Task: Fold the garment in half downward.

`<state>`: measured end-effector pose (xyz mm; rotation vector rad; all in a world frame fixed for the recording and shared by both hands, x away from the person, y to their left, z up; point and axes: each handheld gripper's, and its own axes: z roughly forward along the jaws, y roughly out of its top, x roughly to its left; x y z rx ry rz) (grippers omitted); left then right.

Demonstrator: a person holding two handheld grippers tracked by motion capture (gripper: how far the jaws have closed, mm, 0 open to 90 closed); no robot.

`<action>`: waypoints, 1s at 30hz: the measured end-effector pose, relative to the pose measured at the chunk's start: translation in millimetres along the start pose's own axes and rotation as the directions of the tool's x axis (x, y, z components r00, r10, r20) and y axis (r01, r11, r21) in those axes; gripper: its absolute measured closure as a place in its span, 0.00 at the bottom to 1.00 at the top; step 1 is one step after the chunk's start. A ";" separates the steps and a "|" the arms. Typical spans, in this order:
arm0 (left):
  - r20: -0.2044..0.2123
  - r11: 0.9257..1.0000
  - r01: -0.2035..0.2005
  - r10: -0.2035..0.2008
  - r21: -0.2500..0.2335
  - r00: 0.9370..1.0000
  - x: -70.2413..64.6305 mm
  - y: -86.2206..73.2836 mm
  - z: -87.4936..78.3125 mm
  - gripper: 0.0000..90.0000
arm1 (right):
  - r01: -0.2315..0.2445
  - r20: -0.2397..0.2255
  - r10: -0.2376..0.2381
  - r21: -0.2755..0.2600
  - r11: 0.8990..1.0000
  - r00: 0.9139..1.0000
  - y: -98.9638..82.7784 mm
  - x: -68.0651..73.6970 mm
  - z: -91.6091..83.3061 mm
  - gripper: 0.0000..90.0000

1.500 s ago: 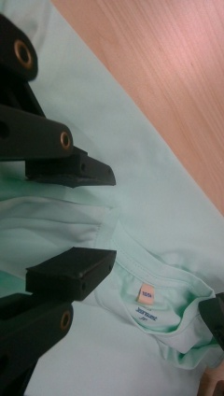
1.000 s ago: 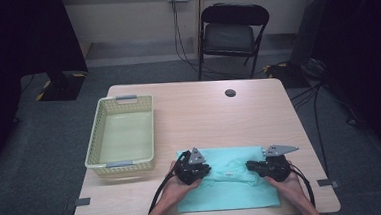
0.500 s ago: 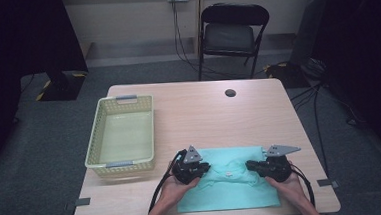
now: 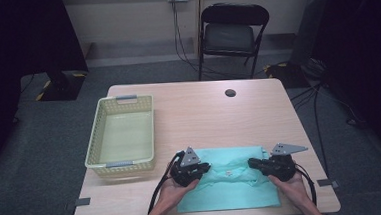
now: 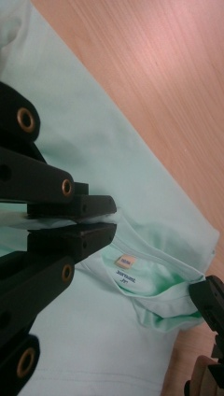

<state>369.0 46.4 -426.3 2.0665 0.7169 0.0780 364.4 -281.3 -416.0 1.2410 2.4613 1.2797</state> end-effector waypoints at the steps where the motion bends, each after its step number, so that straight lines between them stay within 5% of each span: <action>1: 0.002 1.000 -0.004 0.004 -0.001 1.000 -0.7 0.2 -1.0 0.95 | -0.001 -0.002 0.001 -0.004 1.000 1.000 0.2 0.6 -1.0 0.94; 30: 0.049 0.997 -0.045 0.048 -0.057 0.998 -14.9 -1.1 -28.7 0.96 | 0.032 -0.051 -0.036 -0.068 0.997 0.998 5.5 20.0 -28.6 0.94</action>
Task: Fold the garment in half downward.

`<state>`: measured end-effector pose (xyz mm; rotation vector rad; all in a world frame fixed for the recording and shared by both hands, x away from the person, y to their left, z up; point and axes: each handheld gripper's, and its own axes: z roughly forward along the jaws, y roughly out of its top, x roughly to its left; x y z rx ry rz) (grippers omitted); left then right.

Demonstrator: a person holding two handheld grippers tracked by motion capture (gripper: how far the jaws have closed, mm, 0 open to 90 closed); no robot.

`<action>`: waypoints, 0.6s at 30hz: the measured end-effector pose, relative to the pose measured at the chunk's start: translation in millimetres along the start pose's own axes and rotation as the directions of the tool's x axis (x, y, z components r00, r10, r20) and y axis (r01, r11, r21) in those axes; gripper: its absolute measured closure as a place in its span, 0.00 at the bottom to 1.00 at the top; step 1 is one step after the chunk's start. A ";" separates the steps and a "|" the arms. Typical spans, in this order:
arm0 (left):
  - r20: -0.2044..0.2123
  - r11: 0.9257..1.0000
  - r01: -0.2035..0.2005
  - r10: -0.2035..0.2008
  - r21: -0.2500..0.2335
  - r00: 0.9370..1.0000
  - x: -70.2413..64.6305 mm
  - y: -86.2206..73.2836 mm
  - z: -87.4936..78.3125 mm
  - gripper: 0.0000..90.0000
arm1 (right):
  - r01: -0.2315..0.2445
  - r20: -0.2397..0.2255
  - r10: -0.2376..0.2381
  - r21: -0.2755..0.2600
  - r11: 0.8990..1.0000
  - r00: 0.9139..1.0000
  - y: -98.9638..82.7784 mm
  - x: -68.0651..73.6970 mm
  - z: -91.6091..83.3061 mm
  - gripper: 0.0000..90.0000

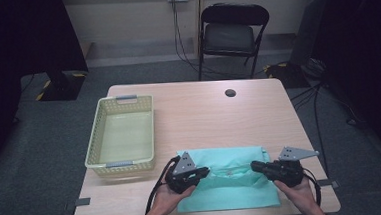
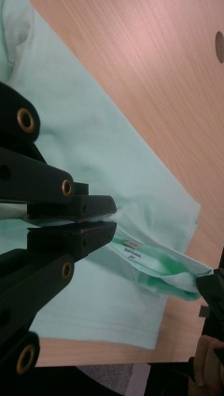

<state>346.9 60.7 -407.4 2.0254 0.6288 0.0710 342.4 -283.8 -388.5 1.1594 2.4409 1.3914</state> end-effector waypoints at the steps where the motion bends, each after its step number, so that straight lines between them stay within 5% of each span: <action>1: 0.002 1.000 0.000 0.000 -0.004 1.000 -1.6 0.1 -1.7 0.96 | 0.003 -0.002 -0.003 0.000 1.000 1.000 0.3 1.1 -1.0 0.94; 9: 0.018 0.999 -0.025 0.025 -0.031 1.000 -10.7 5.7 -9.3 0.96 | 0.026 -0.026 -0.026 -0.003 1.000 0.999 0.1 11.0 -6.1 0.94; 18: 0.033 0.999 -0.048 0.048 -0.008 0.998 -16.7 5.2 -6.1 0.96 | 0.040 -0.042 -0.040 -0.007 0.999 0.998 -2.6 18.1 -11.0 0.94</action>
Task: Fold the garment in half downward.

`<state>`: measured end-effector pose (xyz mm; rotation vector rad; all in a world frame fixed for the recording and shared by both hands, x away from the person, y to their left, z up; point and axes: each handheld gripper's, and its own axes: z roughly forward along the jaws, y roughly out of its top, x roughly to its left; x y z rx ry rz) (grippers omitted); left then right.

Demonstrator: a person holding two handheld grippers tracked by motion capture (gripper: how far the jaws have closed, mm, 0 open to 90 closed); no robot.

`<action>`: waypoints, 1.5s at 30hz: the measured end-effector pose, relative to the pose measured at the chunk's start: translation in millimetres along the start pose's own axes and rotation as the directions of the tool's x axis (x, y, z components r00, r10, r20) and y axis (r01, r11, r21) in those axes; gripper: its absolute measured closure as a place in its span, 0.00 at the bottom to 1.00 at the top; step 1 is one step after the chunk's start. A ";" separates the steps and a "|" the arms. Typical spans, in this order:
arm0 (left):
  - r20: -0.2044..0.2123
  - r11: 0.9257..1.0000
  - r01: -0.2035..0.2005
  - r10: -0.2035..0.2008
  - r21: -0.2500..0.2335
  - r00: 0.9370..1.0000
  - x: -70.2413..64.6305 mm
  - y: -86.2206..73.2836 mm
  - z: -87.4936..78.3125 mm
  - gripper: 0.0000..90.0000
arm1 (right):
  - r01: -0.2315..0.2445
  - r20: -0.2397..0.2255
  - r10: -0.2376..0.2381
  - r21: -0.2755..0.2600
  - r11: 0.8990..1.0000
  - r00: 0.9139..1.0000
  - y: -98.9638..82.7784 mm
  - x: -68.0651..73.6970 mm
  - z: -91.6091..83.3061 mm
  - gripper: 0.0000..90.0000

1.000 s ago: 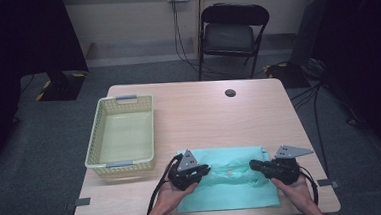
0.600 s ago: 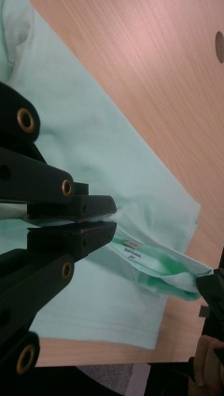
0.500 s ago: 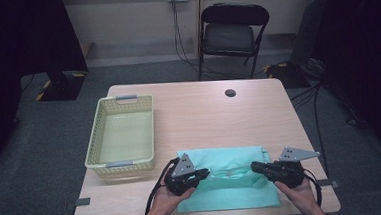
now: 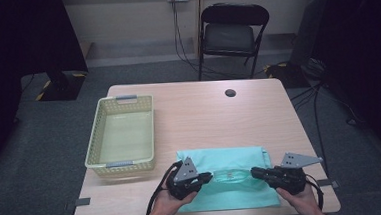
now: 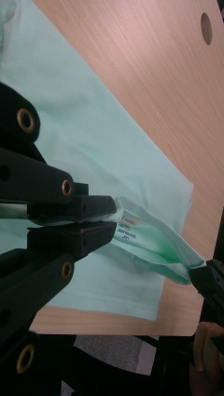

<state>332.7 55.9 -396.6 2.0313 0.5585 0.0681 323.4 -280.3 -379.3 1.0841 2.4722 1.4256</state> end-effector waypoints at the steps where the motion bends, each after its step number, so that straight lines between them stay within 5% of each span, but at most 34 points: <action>1: 0.000 1.000 -0.004 0.004 -0.004 1.000 -1.1 0.4 -1.0 0.96 | 0.003 -0.002 -0.003 -0.002 1.000 1.000 -0.1 0.6 -0.6 0.94; 9: -0.017 1.000 0.004 -0.004 -0.004 1.000 -8.1 0.2 -4.3 0.96 | 0.017 -0.018 -0.017 -0.002 1.000 1.000 -0.8 4.1 -1.7 0.95; 31: 0.033 0.995 -0.008 0.005 0.096 0.999 -29.7 -19.3 -3.4 0.96 | 0.052 -0.042 -0.050 0.038 0.998 0.998 -14.6 20.9 -2.8 0.95; 40: 0.031 0.990 0.029 -0.033 0.135 0.999 -25.1 -31.3 1.9 0.96 | 0.046 -0.057 -0.042 0.076 0.996 0.997 -29.0 24.2 3.4 0.94; 45: 0.043 0.987 0.009 -0.016 0.163 0.999 -28.4 -35.6 6.5 0.95 | 0.037 -0.060 -0.031 0.104 0.994 0.998 -37.8 22.6 6.7 0.94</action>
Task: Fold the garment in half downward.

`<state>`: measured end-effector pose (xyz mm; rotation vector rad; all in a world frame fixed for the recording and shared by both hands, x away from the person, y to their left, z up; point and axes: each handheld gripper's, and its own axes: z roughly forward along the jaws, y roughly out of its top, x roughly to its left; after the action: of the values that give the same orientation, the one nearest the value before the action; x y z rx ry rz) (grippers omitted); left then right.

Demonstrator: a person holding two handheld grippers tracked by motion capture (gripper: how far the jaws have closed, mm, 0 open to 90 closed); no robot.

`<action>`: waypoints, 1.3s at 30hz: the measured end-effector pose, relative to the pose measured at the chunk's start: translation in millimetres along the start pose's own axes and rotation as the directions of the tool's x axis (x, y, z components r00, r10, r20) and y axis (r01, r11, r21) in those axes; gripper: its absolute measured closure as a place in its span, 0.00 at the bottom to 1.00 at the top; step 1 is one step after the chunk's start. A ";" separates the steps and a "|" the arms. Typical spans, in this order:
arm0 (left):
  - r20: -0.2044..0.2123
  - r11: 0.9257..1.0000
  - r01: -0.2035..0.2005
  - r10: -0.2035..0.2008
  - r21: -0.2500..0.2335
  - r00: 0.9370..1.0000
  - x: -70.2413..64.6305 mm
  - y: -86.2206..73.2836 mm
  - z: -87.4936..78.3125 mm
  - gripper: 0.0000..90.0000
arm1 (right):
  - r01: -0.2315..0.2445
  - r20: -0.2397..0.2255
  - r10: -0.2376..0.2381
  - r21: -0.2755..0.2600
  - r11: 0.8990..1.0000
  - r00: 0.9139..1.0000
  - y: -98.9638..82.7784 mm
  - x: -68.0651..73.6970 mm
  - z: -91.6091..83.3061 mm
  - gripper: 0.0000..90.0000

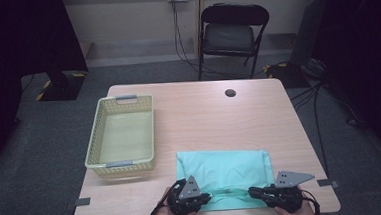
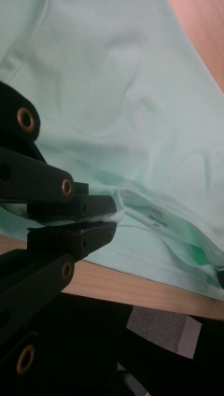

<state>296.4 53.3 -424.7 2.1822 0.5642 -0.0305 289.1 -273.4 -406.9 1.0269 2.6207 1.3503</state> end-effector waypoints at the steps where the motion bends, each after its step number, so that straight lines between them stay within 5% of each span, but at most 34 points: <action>1: -0.003 1.000 -0.006 0.006 0.002 1.000 -0.4 -0.3 1.0 0.95 | -0.003 -0.001 0.003 0.004 1.000 1.000 -1.1 -0.2 0.6 0.94; 8: 0.032 1.000 -0.011 0.011 0.004 0.999 -0.7 -1.3 3.2 0.92 | -0.007 -0.023 0.007 0.033 0.999 1.000 -3.9 1.2 6.4 0.90; 14: 0.027 0.997 0.031 -0.029 -0.068 0.999 7.3 -0.9 -11.3 0.76 | -0.037 -0.034 0.036 -0.016 0.999 0.999 -1.5 -3.5 -3.3 0.76; 16: 0.010 0.996 0.040 -0.039 -0.080 0.999 10.6 -0.4 -15.2 0.74 | -0.049 -0.023 0.048 -0.038 0.998 0.999 -0.1 -5.1 -6.3 0.72; 23: -0.099 0.988 0.108 -0.119 -0.109 0.988 24.5 -2.2 -27.3 0.41 | -0.088 0.059 0.093 -0.084 0.993 0.994 8.7 -12.3 -13.4 0.54; 28: -0.124 0.982 0.157 -0.170 -0.106 0.978 33.6 -10.6 -40.5 0.32 | -0.121 0.146 0.139 -0.125 0.985 0.980 12.7 -21.8 -20.6 0.43; 33: -0.171 0.979 0.195 -0.203 -0.063 0.964 39.2 -19.4 -47.3 0.18 | -0.155 0.229 0.184 -0.137 0.978 0.956 10.7 -30.8 -26.1 0.33; 39: -0.235 0.972 0.230 -0.235 -0.047 0.943 49.1 -31.4 -54.2 0.17 | -0.194 0.315 0.221 -0.117 0.974 0.923 2.0 -45.1 -28.7 0.28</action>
<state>318.4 129.8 -424.4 2.1035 0.9539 0.1125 317.0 -318.5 -399.6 1.4122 2.2488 1.1872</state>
